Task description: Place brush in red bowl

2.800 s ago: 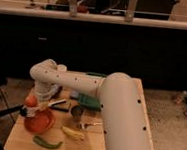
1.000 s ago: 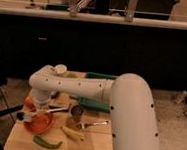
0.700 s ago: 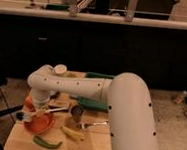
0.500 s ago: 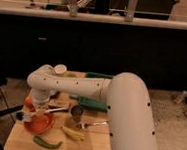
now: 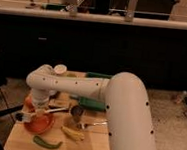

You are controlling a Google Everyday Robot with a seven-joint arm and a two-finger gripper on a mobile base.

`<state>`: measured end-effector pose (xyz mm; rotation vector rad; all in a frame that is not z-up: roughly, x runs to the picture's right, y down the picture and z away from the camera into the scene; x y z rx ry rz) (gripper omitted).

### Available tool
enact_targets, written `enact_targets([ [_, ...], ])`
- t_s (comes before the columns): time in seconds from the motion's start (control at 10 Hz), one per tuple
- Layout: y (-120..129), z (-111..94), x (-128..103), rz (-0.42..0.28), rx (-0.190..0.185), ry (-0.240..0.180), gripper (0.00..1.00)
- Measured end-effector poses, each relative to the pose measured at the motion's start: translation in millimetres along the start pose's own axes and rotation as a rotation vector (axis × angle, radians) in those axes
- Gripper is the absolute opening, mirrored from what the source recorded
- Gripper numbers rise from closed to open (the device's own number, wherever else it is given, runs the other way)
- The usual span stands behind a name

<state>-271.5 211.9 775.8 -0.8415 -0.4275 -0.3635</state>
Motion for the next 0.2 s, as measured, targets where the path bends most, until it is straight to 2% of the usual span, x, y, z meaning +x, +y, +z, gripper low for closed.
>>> enact_targets([
  [0.2, 0.2, -0.4, -0.5, 0.000, 0.002, 0.003, 0.80],
])
